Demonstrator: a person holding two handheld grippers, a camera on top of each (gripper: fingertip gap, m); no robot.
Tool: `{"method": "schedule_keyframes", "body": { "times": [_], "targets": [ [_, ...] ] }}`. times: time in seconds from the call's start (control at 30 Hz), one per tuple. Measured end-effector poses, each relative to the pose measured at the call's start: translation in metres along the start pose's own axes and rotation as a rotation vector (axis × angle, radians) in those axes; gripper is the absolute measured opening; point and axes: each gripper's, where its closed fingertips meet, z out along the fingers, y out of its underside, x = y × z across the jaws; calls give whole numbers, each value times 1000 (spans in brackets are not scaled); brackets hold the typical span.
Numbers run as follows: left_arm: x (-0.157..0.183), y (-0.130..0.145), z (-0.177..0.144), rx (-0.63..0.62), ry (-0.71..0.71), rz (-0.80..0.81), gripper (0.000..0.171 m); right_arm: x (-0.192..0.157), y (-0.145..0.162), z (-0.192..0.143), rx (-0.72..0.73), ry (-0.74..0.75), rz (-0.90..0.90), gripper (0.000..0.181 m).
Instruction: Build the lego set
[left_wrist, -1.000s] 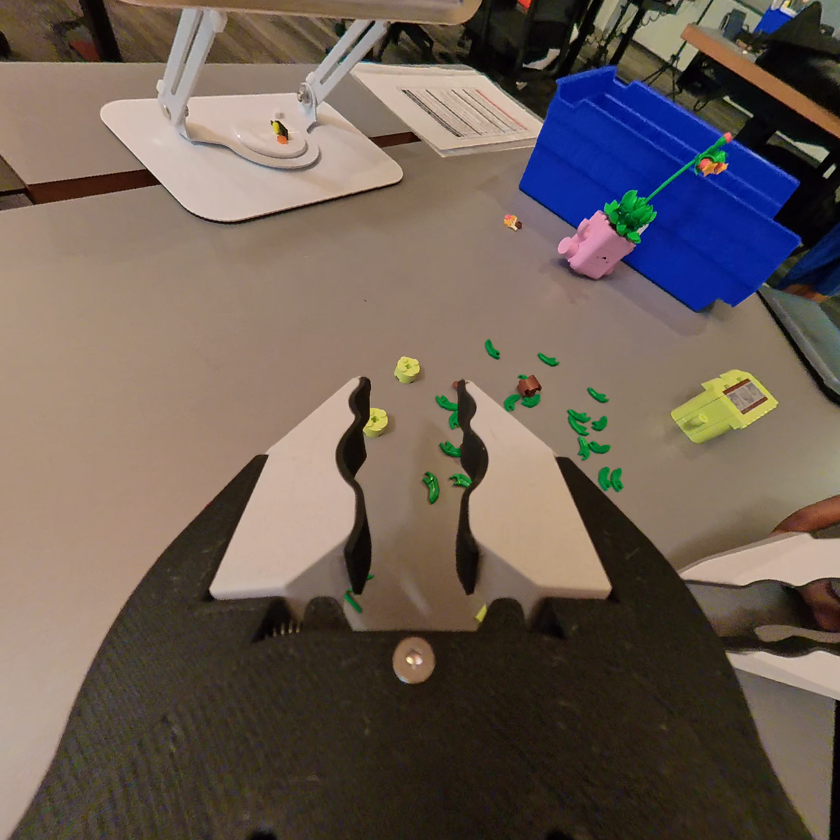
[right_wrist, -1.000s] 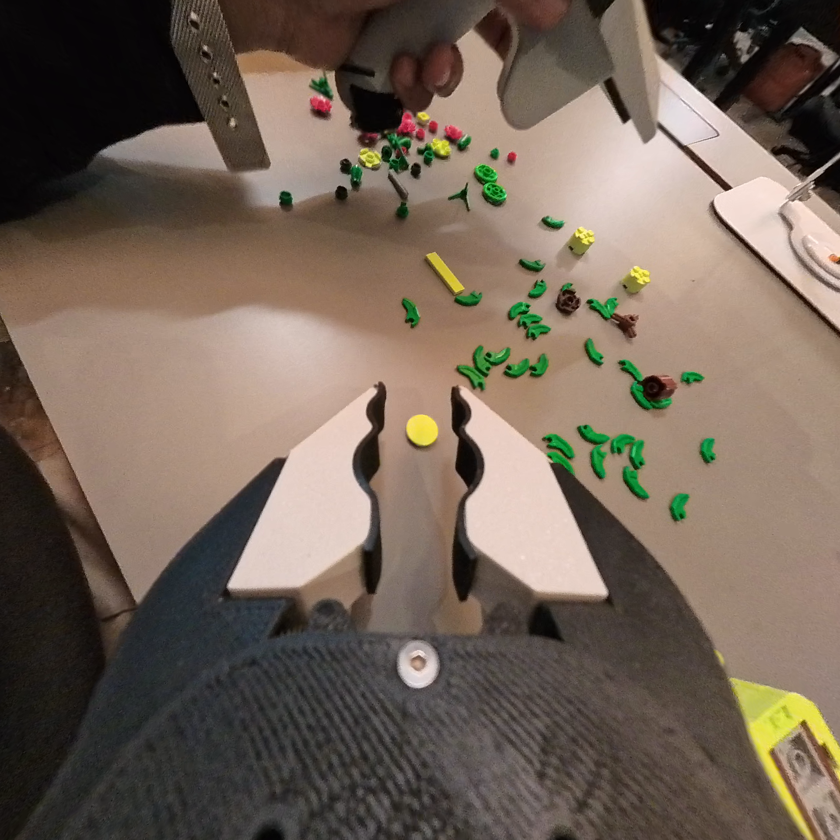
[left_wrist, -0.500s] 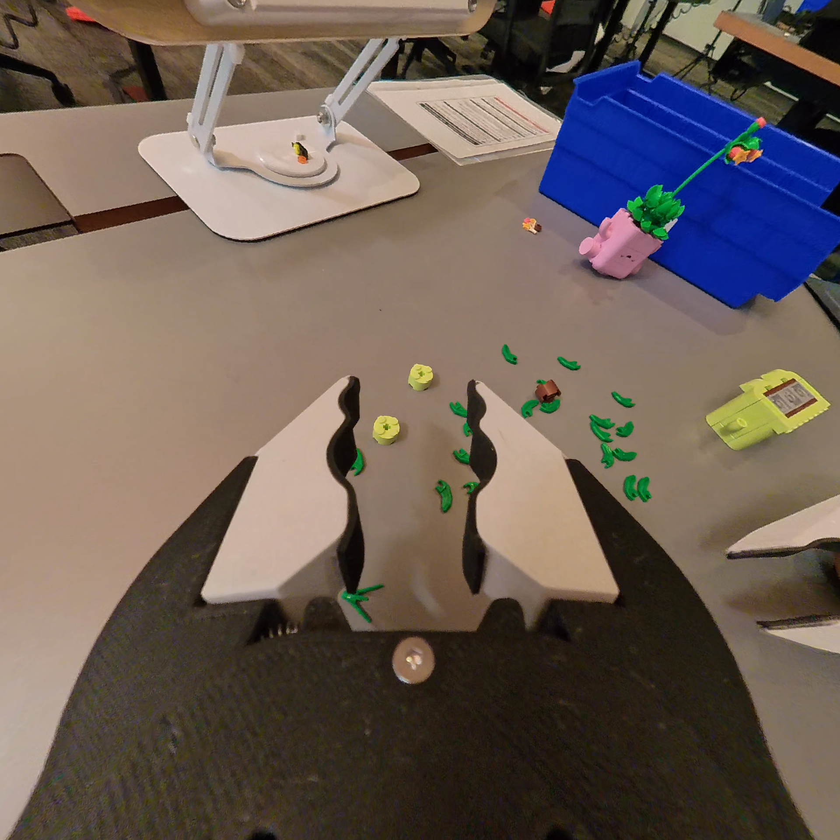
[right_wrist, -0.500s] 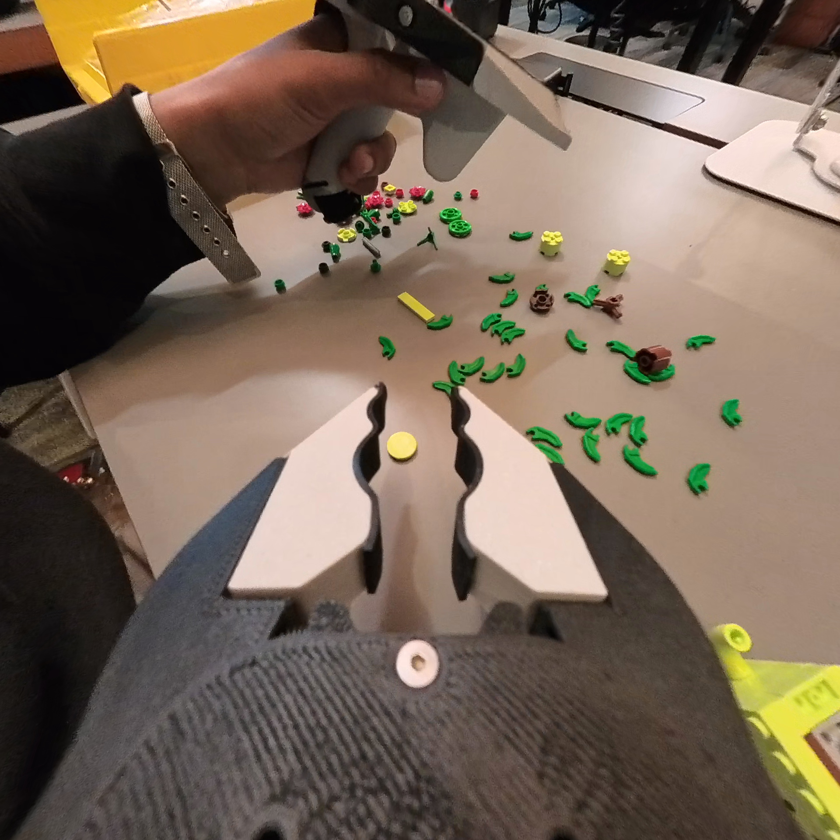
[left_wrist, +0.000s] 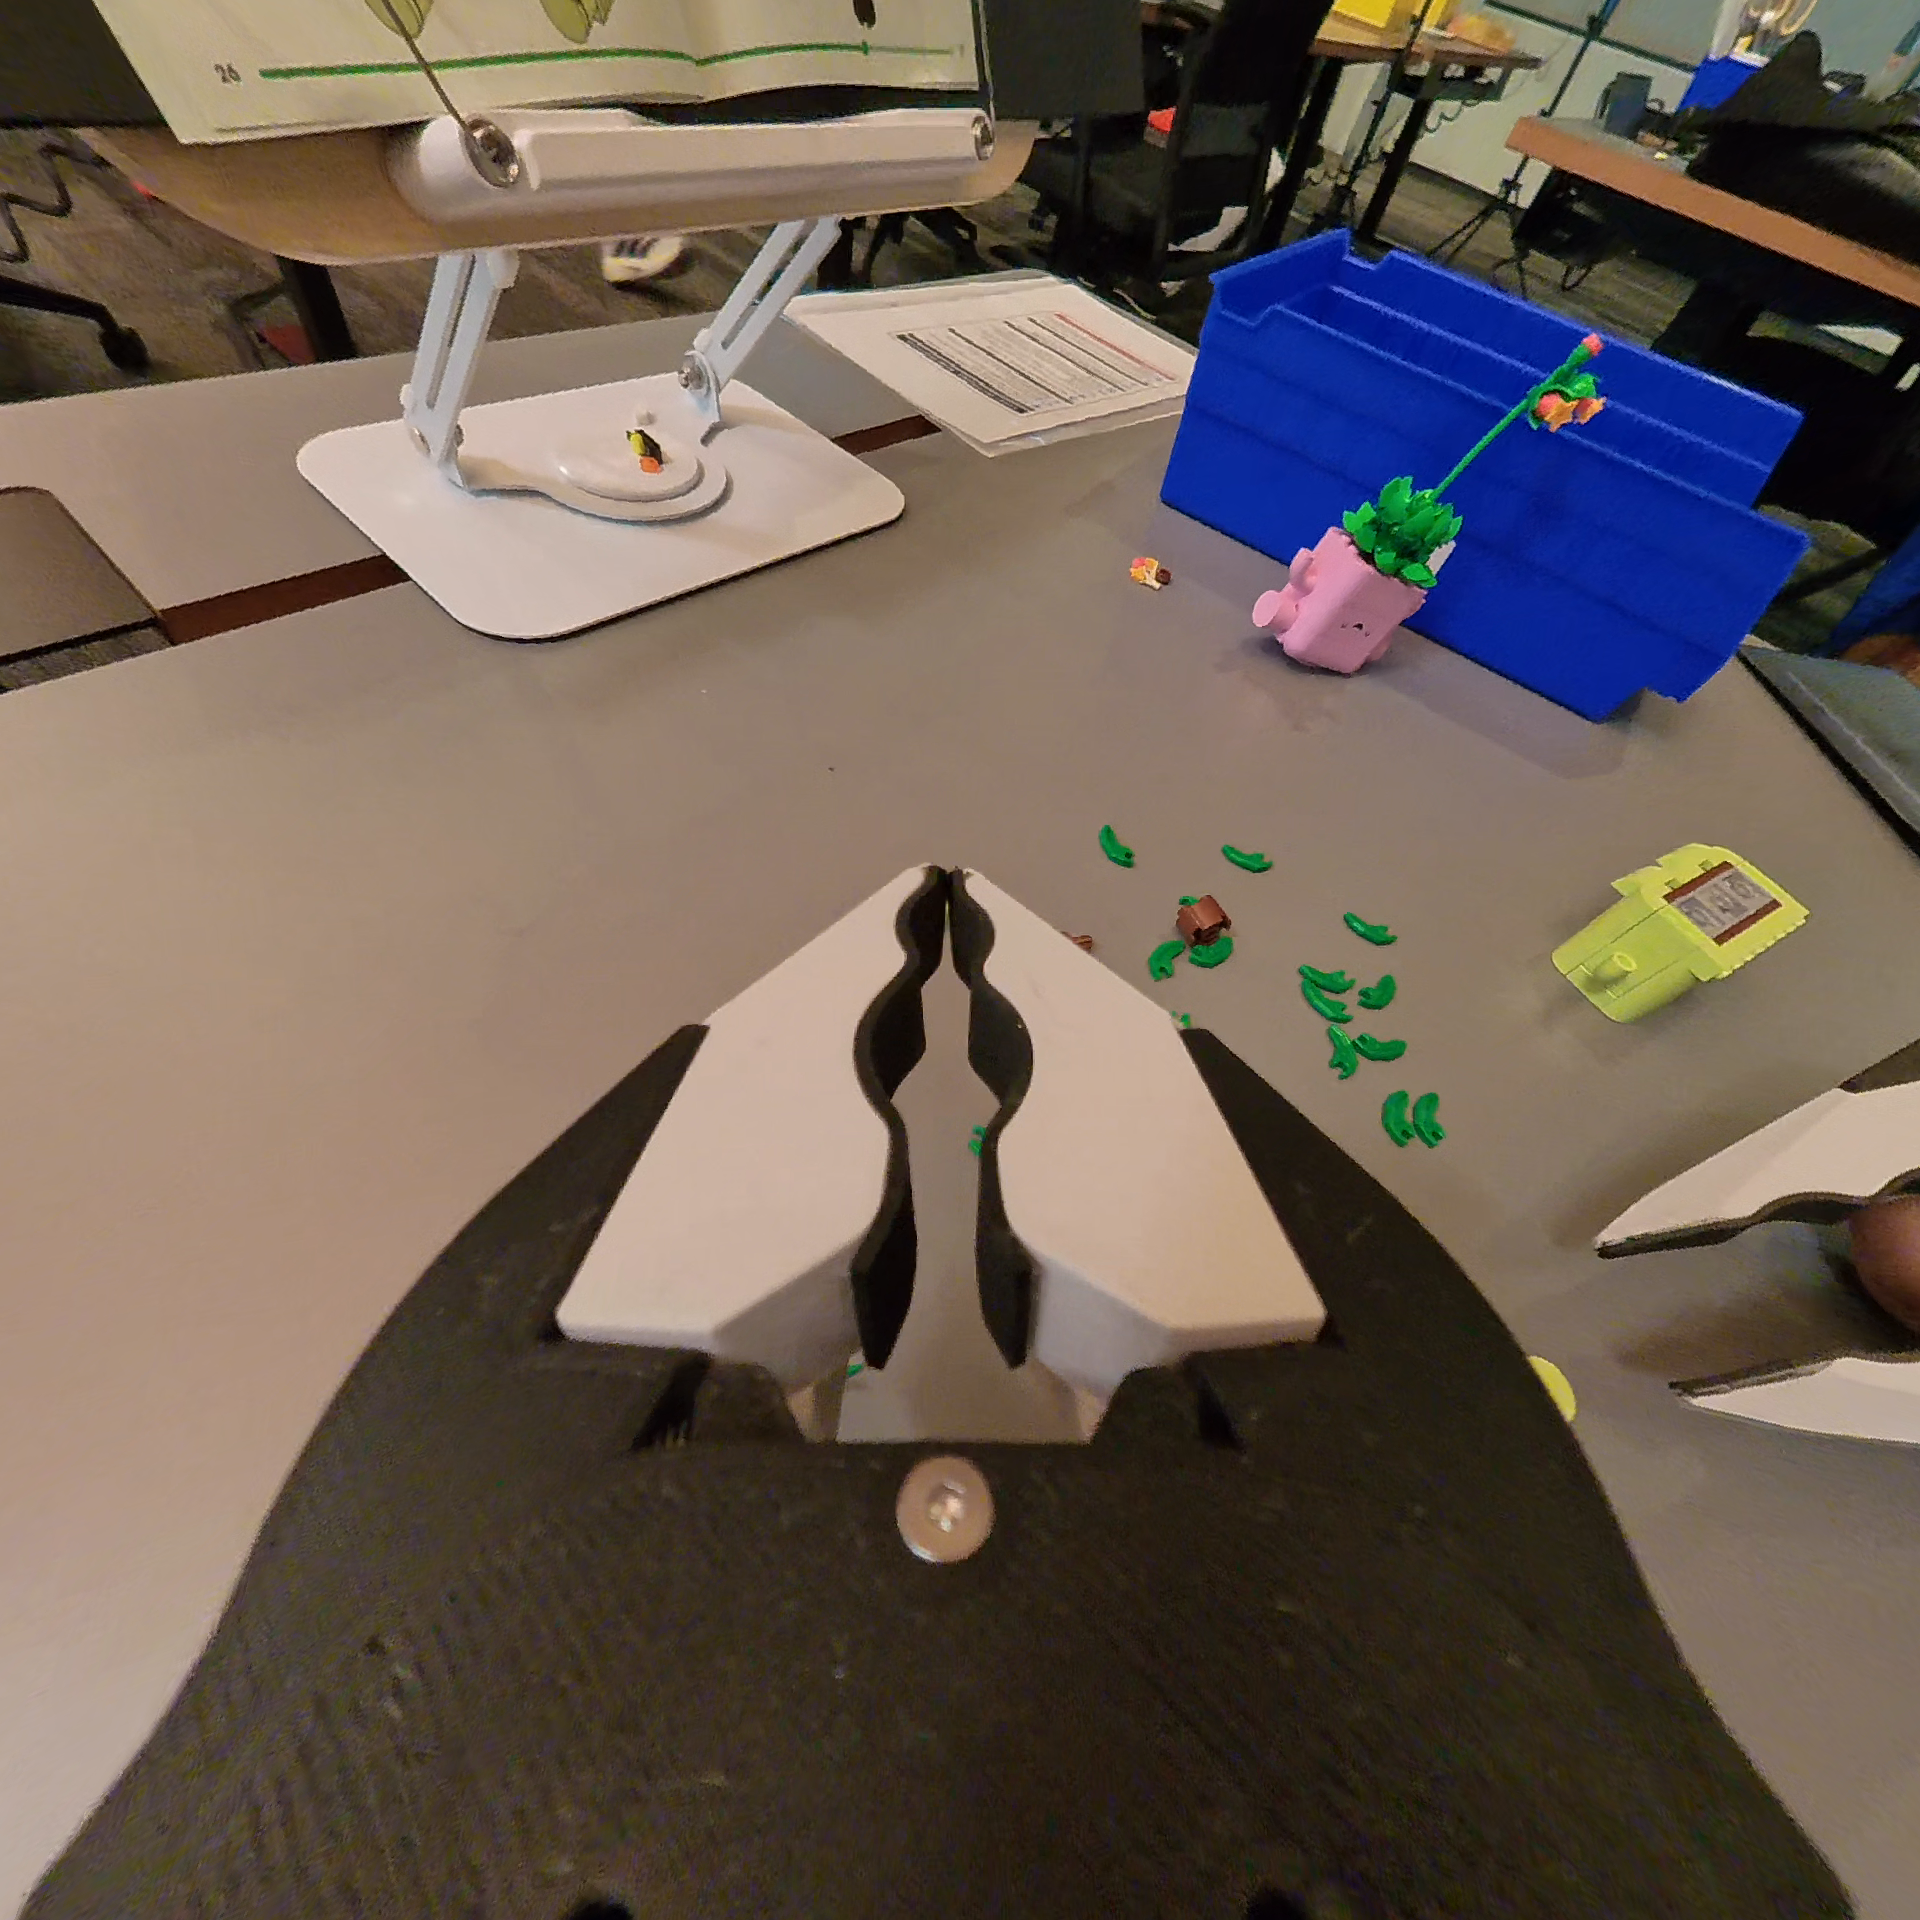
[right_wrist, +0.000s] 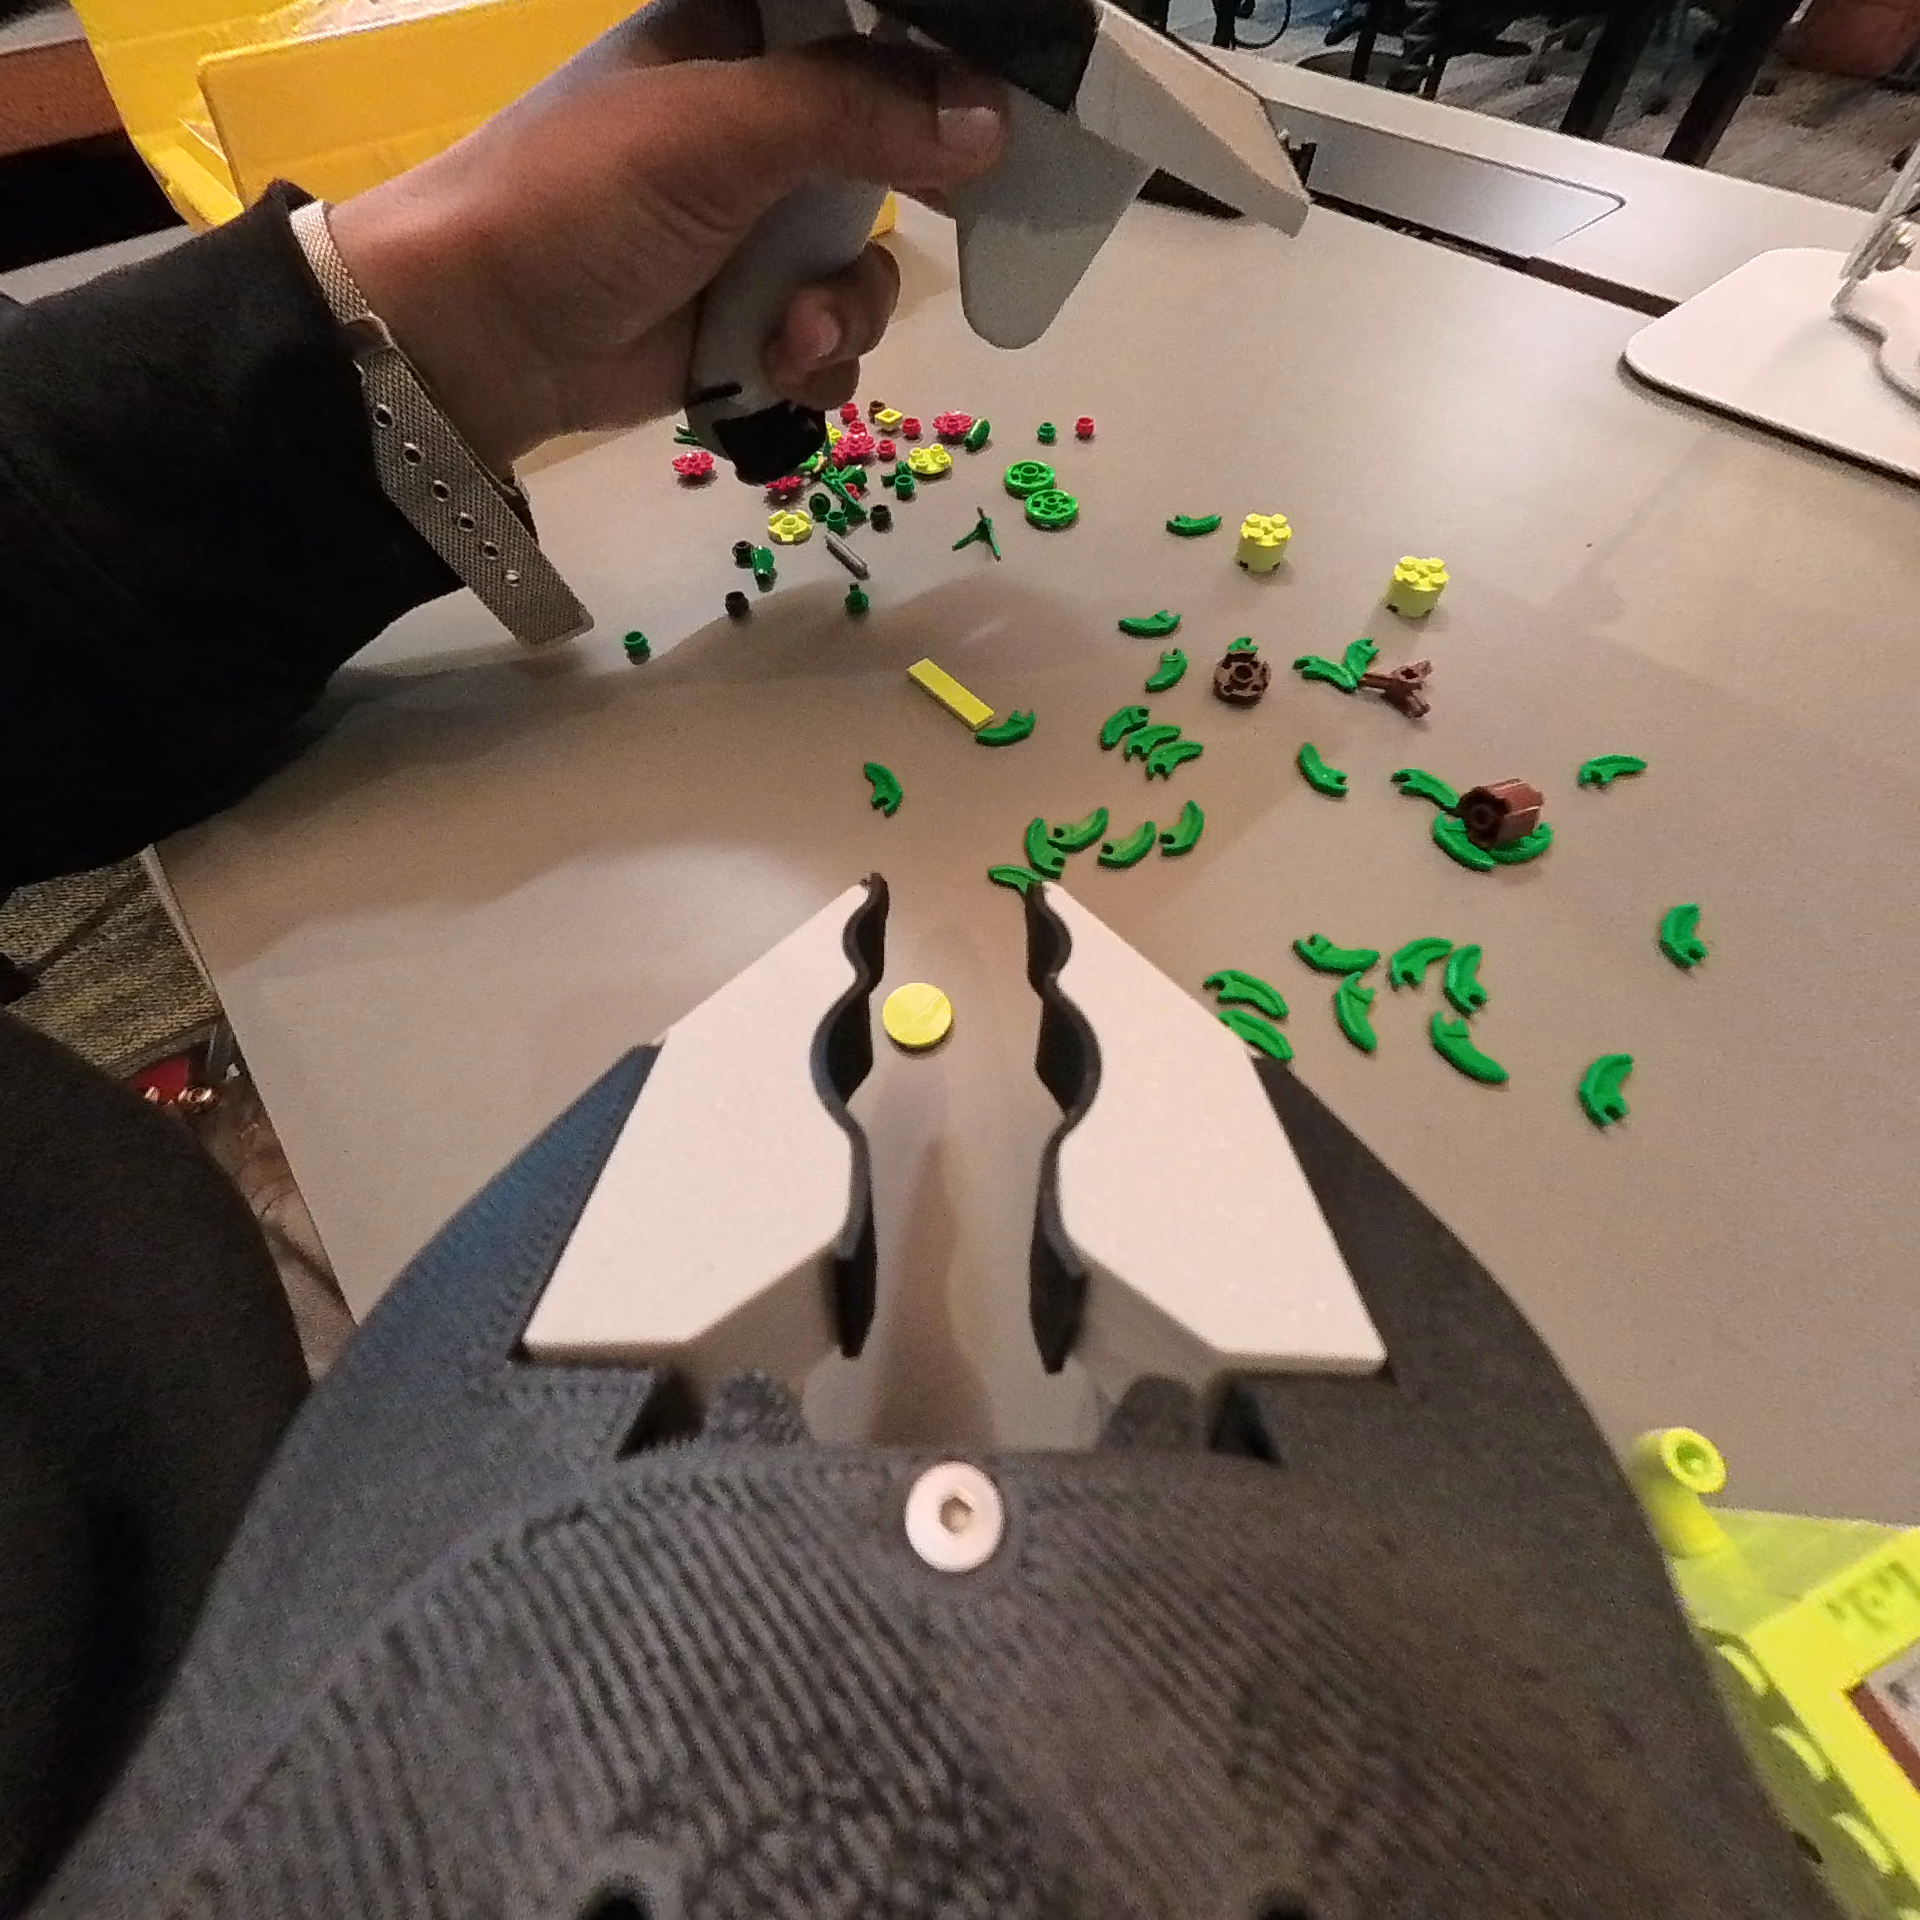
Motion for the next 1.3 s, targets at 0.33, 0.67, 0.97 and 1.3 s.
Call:
{"method": "schedule_keyframes", "body": {
  "times": [0.33, 0.67, 0.97, 1.3],
  "targets": [
    [1, 1, 1, -2, 4, 0, 0, 0, 1, 0, -5, -3, 6, 21],
    [1, 2, 2, -10, 5, 1, 0, 1, 1, 1, -6, -1, 10, 15],
    [4, 2, 2, -11, 8, 8, 0, 0, 0, 0, 3, -10, 4, 15],
    [4, 4, 3, -34, -13, 43, 0, -1, 1, 1, -5, -16, 4, 16]
  ]
}}
